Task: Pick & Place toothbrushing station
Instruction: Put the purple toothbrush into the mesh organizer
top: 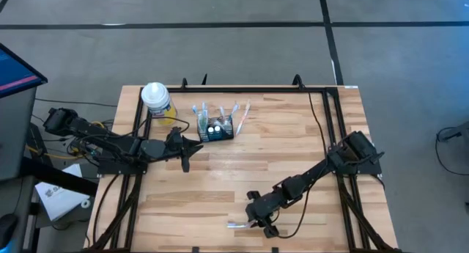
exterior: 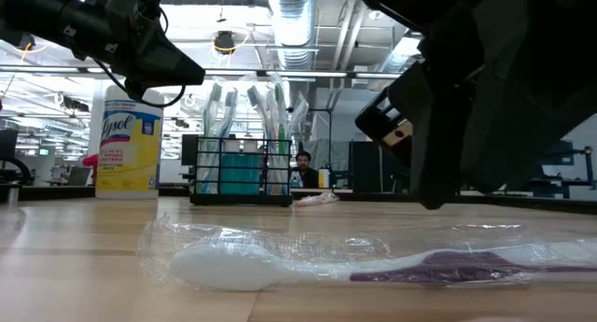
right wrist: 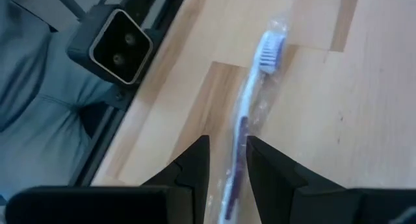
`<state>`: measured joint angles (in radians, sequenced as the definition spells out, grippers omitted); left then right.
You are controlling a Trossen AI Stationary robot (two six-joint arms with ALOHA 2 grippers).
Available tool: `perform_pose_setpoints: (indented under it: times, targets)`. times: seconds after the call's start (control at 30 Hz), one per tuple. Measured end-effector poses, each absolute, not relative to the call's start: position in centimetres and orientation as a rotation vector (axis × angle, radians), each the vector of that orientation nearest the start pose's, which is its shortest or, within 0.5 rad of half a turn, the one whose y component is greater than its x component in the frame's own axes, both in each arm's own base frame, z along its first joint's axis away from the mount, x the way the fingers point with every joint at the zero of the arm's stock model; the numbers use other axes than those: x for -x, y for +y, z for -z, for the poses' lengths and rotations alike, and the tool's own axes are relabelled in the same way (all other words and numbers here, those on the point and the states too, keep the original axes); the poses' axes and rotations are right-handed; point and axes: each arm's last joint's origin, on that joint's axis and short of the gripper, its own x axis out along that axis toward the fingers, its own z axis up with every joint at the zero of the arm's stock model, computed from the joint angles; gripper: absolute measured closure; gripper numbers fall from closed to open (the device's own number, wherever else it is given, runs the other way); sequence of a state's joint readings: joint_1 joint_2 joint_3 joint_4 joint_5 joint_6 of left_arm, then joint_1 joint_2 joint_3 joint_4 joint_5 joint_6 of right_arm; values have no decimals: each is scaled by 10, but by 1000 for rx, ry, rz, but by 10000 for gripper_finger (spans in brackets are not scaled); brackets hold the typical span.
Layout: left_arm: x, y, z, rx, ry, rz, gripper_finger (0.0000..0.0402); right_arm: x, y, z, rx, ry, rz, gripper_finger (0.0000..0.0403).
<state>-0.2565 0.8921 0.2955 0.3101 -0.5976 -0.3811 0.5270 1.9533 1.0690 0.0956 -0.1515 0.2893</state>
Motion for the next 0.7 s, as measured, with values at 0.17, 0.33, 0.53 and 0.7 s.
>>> perform_pose_setpoints:
  times: [0.17,0.33,0.53,0.7]
  targets:
    - [-177,-30,-195,256,191,-383,331,-331,198,-127,-108,906,-518,310]
    - [-177,-30,-195,257,190,-382,331,-331,198,-126,-105,910,-513,310]
    - [-177,-30,-196,257,189,-382,331,-331,198,-126,-104,912,-510,310]
    - [-177,-30,-196,257,189,-382,331,-329,197,-124,-96,942,-502,310]
